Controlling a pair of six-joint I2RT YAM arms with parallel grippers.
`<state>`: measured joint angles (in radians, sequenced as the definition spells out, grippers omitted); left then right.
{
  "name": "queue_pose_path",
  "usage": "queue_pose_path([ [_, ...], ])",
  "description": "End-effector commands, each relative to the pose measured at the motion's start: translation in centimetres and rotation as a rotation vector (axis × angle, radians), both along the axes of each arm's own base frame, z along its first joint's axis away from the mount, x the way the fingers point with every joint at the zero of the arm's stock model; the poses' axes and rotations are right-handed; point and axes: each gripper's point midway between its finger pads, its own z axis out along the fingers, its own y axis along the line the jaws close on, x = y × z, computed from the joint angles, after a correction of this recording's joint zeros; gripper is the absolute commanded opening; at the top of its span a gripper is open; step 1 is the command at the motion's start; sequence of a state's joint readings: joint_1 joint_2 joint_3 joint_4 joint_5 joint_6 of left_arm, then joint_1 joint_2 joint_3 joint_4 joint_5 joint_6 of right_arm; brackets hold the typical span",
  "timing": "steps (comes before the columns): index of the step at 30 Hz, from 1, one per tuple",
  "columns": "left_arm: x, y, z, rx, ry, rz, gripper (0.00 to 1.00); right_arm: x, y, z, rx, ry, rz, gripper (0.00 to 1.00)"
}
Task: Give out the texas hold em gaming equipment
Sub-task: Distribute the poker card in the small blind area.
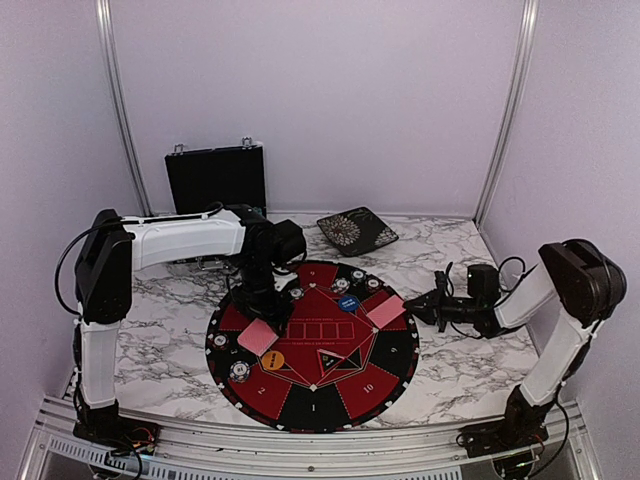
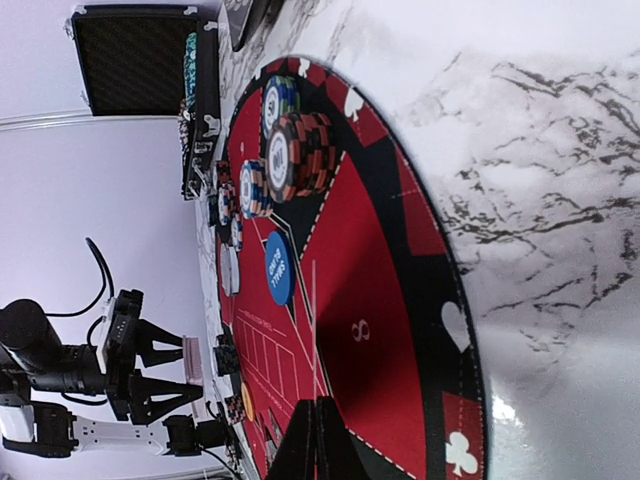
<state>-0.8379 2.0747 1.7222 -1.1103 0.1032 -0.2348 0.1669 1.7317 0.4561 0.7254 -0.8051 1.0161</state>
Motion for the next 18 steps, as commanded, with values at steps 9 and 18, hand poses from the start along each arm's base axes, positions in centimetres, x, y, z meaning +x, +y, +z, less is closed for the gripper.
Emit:
queue_pose_path([
  [9, -0.1, -0.2, 0.4, -0.002, 0.025, -0.003, 0.41, 0.0, -1.7, -0.7, -0.190, -0.019, -0.014, 0.51],
  [18, -0.1, -0.7, 0.9, -0.019, 0.022, -0.010, 0.41, -1.7, 0.9, 3.5, -0.090, -0.090, 0.061, 0.65],
])
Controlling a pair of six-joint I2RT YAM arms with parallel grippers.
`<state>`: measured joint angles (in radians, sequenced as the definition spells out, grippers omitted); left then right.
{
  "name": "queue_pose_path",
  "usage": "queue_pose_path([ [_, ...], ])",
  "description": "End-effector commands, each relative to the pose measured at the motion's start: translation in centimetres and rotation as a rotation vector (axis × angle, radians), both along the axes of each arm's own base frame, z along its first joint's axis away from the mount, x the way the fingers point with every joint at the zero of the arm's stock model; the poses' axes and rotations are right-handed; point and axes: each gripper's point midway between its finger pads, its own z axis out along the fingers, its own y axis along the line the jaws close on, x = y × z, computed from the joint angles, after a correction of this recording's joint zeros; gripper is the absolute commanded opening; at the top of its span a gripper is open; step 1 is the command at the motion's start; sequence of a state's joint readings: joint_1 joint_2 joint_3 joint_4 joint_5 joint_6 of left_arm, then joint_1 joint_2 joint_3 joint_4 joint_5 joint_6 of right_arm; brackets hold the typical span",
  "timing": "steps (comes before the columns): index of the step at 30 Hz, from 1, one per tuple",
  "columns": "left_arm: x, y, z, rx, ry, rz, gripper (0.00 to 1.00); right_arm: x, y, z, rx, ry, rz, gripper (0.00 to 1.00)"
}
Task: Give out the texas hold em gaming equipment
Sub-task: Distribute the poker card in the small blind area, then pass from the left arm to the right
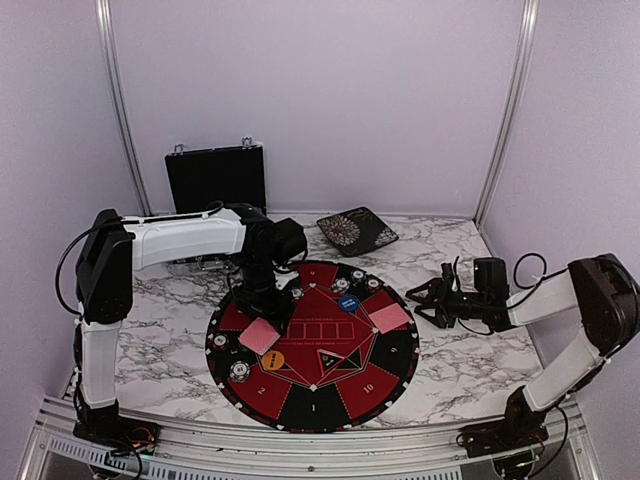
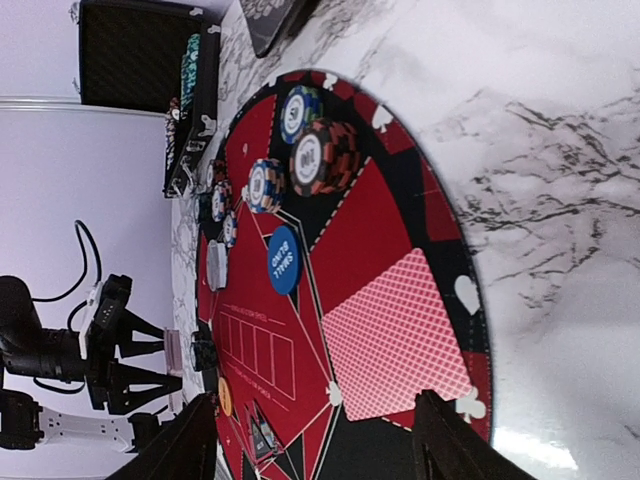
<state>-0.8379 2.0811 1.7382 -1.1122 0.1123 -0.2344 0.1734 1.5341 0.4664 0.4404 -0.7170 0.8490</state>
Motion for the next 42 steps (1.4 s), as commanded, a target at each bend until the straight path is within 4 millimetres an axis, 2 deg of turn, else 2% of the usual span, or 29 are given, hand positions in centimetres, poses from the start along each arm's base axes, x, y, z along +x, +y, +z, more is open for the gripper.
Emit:
queue_pose_path([
  [1, -0.2, -0.4, 0.8, -0.011, 0.018, -0.011, 0.41, -1.0, 2.9, 2.5, 0.059, -0.030, 0.090, 0.65],
  [5, -0.4, -0.9, 1.0, -0.021, 0.017, -0.019, 0.41, -1.8, 7.4, 4.6, 0.124, -0.052, 0.195, 0.66],
  [10, -0.6, -1.5, 1.5, -0.035, 0.011, -0.027, 0.41, -1.5, 11.7, 6.0, 0.184, -0.066, 0.278, 0.67],
  [20, -2.0, -2.5, 2.5, -0.043, -0.011, -0.047, 0.40, -3.1, 17.9, 4.9, 0.267, -0.014, 0.408, 0.67],
  [31, -3.3, -3.7, 3.5, -0.050, -0.030, -0.073, 0.40, -5.5, 21.6, 4.2, 0.336, 0.026, 0.495, 0.66],
  [42, -3.5, -4.1, 3.8, -0.059, -0.035, -0.080, 0.40, -6.8, 23.6, 3.9, 0.384, 0.054, 0.539, 0.63],
])
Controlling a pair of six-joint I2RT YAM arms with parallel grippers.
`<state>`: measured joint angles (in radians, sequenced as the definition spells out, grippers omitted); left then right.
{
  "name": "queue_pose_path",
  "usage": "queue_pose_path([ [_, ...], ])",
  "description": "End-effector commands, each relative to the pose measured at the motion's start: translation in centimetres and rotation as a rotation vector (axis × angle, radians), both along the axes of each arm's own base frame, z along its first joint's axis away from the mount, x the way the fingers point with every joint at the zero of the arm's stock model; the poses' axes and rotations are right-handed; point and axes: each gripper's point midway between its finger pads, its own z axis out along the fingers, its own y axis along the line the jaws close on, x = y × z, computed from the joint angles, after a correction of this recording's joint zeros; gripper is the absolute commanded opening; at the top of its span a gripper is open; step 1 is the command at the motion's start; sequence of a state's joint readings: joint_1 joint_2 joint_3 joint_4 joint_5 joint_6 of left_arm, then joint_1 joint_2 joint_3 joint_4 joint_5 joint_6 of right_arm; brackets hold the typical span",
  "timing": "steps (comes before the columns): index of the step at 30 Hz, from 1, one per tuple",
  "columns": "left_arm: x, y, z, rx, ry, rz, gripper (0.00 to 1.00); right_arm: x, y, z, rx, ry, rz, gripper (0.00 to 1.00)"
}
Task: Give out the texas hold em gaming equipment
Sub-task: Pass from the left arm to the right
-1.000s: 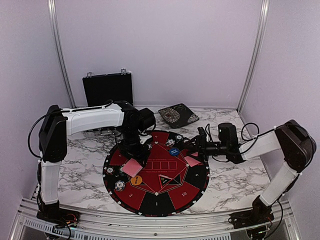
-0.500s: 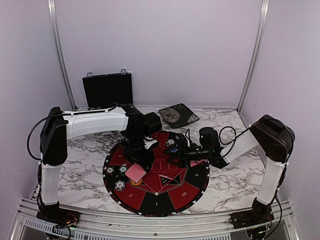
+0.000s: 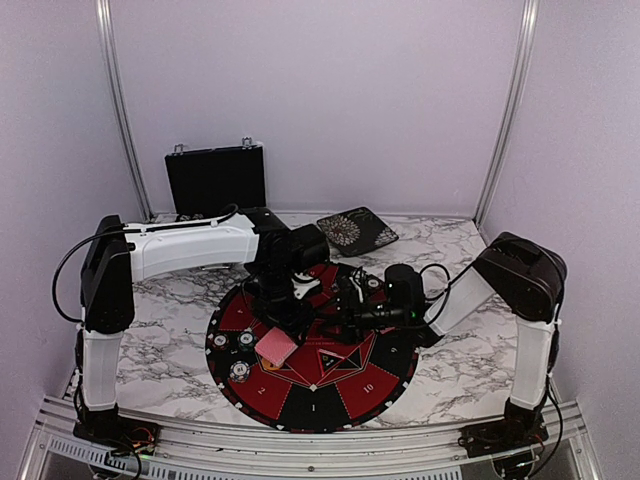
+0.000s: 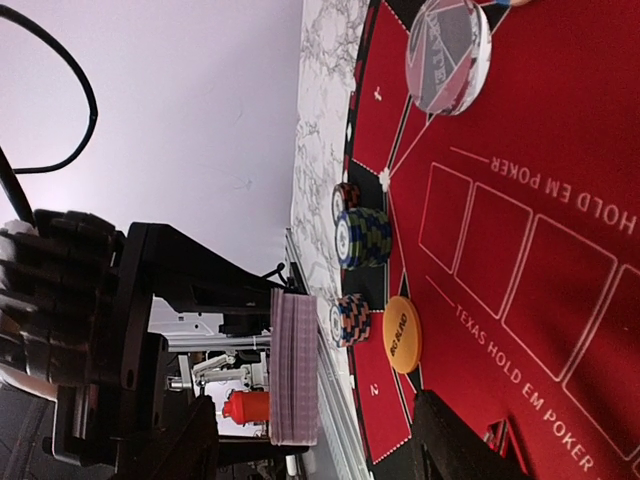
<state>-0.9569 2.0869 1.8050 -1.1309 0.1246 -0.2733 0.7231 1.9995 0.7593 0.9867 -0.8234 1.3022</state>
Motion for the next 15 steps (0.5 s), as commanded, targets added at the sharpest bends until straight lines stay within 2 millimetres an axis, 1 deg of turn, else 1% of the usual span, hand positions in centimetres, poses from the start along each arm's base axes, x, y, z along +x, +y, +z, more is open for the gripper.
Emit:
queue_pose_path([
  [1, -0.2, -0.1, 2.3, -0.022, -0.022, 0.000, 0.40, -0.3, 1.6, 1.8, 0.066, -0.033, 0.035, 0.63],
  [7, -0.2, -0.2, 2.6, -0.028, -0.029, -0.003, 0.40, -0.7, 2.5, 1.7, 0.078, -0.024, 0.055, 0.60],
  [15, -0.3, -0.2, 3.1, -0.035, -0.039, -0.006, 0.40, -1.1, 3.1, 1.8, 0.085, -0.019, 0.069, 0.59],
])
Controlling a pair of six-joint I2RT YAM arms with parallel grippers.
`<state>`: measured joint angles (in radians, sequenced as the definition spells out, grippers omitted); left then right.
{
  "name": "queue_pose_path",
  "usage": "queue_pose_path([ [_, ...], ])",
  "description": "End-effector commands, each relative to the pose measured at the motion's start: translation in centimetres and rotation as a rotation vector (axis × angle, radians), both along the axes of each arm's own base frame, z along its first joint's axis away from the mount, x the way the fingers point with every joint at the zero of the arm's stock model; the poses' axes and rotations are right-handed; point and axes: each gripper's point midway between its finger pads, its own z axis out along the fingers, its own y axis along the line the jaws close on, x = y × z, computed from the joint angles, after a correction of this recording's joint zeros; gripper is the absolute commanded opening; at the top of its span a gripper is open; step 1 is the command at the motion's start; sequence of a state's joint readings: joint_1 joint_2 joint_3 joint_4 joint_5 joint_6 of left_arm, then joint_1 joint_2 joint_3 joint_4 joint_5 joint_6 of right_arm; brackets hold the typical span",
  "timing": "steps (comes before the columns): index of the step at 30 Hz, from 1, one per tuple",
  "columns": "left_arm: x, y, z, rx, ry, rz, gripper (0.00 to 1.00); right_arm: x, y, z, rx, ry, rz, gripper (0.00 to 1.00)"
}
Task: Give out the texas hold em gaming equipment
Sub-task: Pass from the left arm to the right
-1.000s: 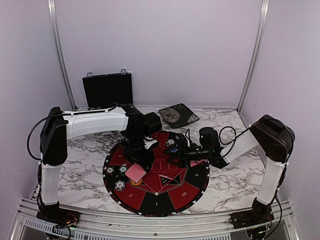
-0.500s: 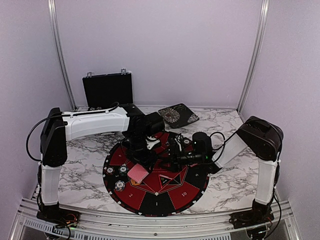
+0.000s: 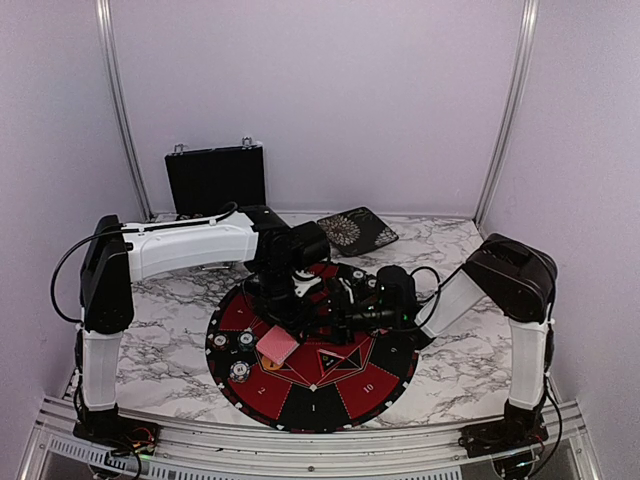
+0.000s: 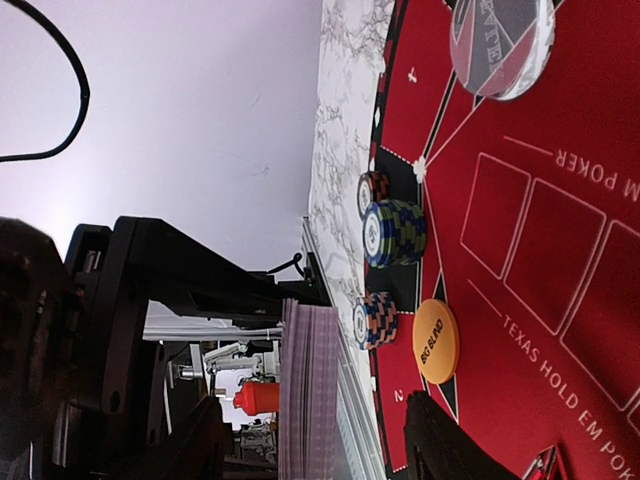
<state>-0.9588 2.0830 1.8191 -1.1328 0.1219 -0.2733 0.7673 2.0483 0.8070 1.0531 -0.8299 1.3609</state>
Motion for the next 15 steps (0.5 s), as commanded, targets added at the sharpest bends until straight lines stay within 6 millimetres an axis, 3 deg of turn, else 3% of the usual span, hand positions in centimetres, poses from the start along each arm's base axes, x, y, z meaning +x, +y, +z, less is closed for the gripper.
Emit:
queue_pose_path([
  [1, -0.4, 0.1, 2.6, -0.022, -0.028, -0.006, 0.40, -0.3, 1.2, 1.2, 0.044, -0.030, 0.033, 0.59],
  [15, -0.6, -0.1, 3.1, -0.031, -0.041, -0.015, 0.40, -1.2, 2.3, 1.1, 0.050, -0.020, 0.061, 0.53],
])
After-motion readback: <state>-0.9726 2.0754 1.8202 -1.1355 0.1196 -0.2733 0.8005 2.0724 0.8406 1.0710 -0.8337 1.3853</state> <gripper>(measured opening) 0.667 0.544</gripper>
